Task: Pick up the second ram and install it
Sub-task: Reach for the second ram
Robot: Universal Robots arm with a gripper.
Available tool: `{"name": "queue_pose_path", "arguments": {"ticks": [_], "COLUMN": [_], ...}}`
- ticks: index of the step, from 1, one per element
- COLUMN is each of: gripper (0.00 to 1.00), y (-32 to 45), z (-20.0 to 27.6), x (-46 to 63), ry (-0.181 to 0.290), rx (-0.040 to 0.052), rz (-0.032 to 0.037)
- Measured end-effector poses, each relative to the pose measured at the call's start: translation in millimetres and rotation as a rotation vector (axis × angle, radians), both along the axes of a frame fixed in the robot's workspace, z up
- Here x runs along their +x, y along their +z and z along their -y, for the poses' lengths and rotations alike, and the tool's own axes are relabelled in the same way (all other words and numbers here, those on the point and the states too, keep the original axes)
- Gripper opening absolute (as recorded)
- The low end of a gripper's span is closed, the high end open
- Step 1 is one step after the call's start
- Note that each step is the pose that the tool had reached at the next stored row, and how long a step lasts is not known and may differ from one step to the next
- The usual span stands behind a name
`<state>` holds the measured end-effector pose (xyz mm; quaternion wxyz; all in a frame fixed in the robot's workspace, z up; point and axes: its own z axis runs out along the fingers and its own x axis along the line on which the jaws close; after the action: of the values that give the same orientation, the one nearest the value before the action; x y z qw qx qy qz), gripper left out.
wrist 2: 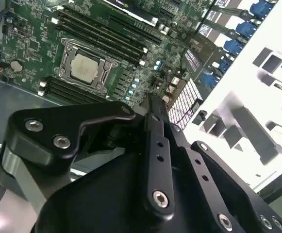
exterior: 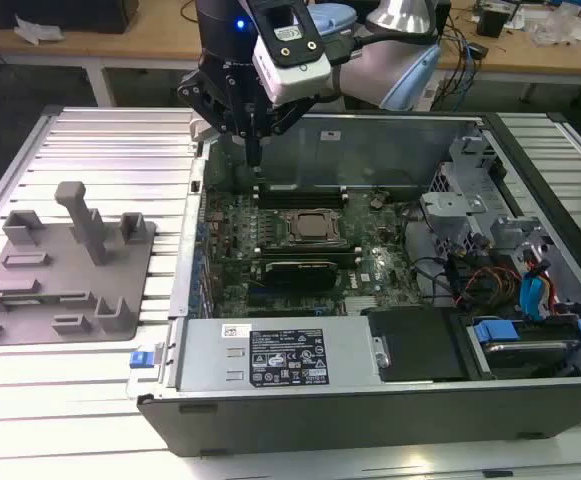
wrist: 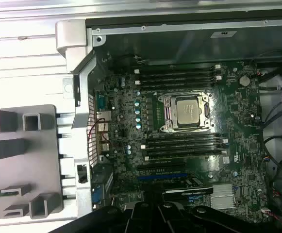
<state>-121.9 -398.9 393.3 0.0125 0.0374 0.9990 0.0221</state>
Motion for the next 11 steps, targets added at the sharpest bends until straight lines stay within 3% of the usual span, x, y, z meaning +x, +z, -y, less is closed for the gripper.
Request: {"name": "queue_pose_path", "arguments": {"ticks": [7, 11], "gripper": [0.08, 0.08], "y": [0.0, 0.0], "z": [0.0, 0.0], "x": [0.0, -6.7], "ry": [0.000, 0.000], "rx": [0.0000, 0.0000], "rz": [0.0000, 0.0000]}}
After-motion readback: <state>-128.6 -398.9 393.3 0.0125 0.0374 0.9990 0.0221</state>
